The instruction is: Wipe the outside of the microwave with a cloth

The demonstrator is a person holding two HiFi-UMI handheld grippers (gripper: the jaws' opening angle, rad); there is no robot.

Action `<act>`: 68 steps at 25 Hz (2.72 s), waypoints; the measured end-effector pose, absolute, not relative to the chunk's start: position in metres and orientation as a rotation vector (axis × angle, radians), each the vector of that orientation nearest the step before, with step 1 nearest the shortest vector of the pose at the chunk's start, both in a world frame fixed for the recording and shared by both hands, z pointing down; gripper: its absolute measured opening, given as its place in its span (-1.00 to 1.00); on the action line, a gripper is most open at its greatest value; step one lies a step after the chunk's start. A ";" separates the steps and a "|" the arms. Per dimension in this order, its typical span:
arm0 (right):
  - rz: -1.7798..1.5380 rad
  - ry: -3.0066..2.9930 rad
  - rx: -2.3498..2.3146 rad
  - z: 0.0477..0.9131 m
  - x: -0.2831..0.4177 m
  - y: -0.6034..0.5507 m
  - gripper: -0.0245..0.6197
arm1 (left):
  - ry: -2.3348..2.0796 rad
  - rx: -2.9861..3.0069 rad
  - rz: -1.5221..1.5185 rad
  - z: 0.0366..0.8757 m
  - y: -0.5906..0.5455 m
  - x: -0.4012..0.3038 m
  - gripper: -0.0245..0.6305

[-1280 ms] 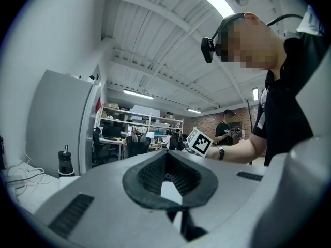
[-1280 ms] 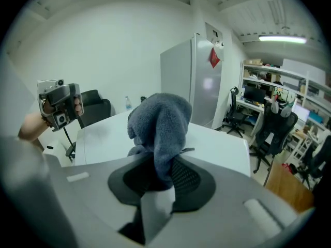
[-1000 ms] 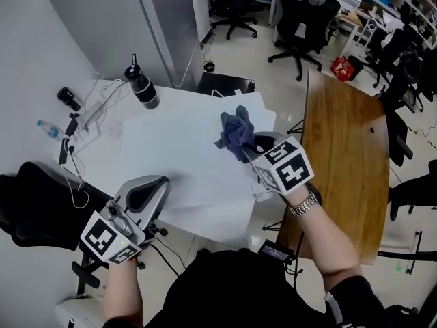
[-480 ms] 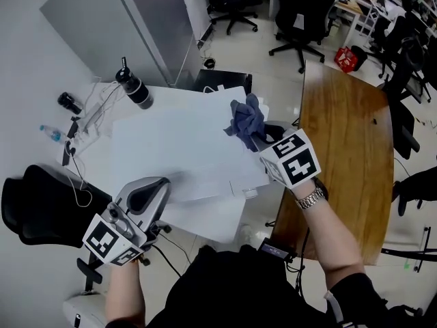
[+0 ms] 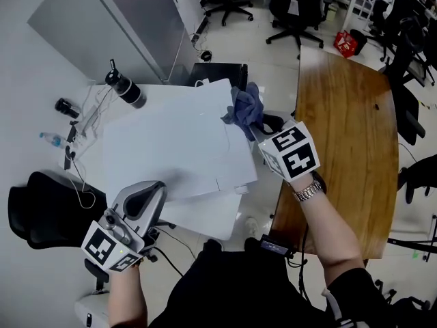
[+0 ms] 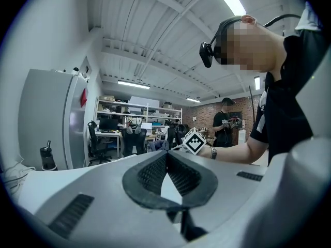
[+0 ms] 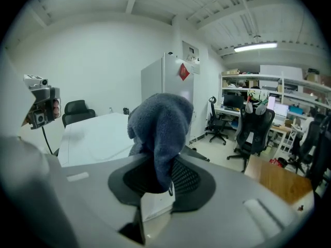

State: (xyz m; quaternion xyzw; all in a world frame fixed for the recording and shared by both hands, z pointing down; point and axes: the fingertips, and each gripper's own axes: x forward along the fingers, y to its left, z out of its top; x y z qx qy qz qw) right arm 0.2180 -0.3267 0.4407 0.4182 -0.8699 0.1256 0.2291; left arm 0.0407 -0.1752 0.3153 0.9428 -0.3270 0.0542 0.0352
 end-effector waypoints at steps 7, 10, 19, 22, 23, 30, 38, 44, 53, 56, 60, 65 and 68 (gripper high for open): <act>0.286 -2.371 1.147 0.480 0.224 -0.326 -0.67 | -1.011 2.886 0.200 0.319 -0.174 0.051 -0.91; 0.293 -2.361 1.136 0.501 0.224 -0.326 -0.67 | -1.007 2.884 0.217 0.321 -0.175 0.055 -0.91; 0.377 -2.320 1.092 0.564 0.223 -0.329 -0.67 | -1.014 2.852 0.257 0.333 -0.178 0.062 -0.91; 0.404 -2.298 1.069 0.584 0.223 -0.329 -0.67 | -1.022 2.840 0.266 0.337 -0.176 0.064 -0.91; 0.414 -2.291 1.062 0.590 0.223 -0.329 -0.67 | -1.026 2.837 0.268 0.338 -0.176 0.064 -0.91; 0.460 -2.233 1.022 0.625 0.223 -0.325 -0.67 | -1.070 2.812 0.275 0.342 -0.168 0.062 -0.91; 0.529 -2.160 0.983 0.655 0.225 -0.319 -0.67 | -1.125 2.783 0.279 0.344 -0.158 0.054 -0.91; 0.549 -2.112 1.003 0.659 0.234 -0.316 -0.67 | -1.150 2.778 0.272 0.340 -0.152 0.050 -0.91; 0.525 -2.078 1.109 0.634 0.262 -0.302 -0.67 | -1.133 2.780 0.193 0.338 -0.149 0.040 -0.91; 0.510 -2.064 1.153 0.622 0.272 -0.292 -0.67 | -1.123 2.791 0.158 0.335 -0.146 0.035 -0.91; 0.482 -2.051 1.220 0.598 0.281 -0.271 -0.67 | -1.110 2.796 0.113 0.335 -0.136 0.021 -0.91; 0.451 -2.020 1.299 0.566 0.285 -0.229 -0.67 | -1.095 2.811 0.054 0.331 -0.116 -0.005 -0.91; 0.428 -2.006 1.334 0.548 0.279 -0.196 -0.67 | -1.096 2.814 0.025 0.329 -0.100 -0.024 -0.91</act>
